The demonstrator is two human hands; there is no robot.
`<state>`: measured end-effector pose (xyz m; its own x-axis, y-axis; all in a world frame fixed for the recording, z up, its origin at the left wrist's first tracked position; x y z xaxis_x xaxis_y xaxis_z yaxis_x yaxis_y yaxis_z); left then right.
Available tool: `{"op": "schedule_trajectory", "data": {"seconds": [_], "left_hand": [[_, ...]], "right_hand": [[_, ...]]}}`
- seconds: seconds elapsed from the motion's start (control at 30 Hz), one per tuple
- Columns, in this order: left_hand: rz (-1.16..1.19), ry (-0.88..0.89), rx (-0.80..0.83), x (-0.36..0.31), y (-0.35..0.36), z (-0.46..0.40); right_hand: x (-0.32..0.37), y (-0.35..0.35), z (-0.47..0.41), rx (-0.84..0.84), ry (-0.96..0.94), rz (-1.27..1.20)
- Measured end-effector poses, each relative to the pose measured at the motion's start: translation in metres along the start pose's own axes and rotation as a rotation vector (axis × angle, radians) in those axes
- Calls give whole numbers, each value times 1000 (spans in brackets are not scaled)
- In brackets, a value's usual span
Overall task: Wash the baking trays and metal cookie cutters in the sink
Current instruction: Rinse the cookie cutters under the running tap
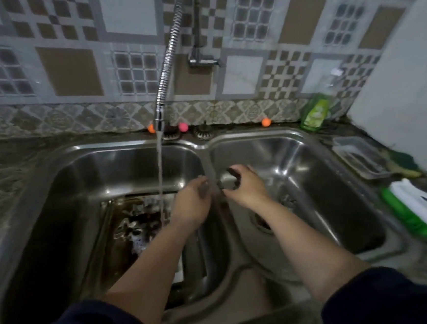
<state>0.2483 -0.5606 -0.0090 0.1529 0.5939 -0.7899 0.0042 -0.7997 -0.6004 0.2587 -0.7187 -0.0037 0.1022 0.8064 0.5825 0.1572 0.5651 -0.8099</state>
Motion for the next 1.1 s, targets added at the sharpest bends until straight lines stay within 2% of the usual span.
{"op": "schedule_trajectory", "data": {"seconds": [0.1,0.2,0.3,0.43,0.63,0.8,0.9,1.1], "left_hand": [[-240,12,258,-7,56,1],[-497,-33,380,-4,88,6],[-653,-9,306,-9,95,10],[-654,6,232,-8,95,9],[-649,-3,197,-6,98,8],[-648,2,175,-6,98,7],[-634,-7,176,-8,99,8],[-625,-25,213,-11,99,15]], "right_hand": [[-87,-7,-5,111,230,93],[-164,-10,-1,226,368,231],[-228,-17,-2,249,478,346],[-280,-21,-9,273,625,431],[-294,-20,-25,196,557,405],[-282,-25,-23,242,489,497],[-264,-30,-20,223,412,534],[-180,-30,-8,191,190,306]]}}
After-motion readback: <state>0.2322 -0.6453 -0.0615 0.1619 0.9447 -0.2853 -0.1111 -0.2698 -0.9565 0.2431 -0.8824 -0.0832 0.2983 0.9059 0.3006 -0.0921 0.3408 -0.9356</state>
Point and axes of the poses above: each hand's wrist, its own z-axis away from the middle knuckle, its own y-axis out of the palm, x = y × z, the point moved 8 cm from there along -z, towards the middle knuckle, and after that the axes turned 2 degrees about -x, right-handed, at the moved point
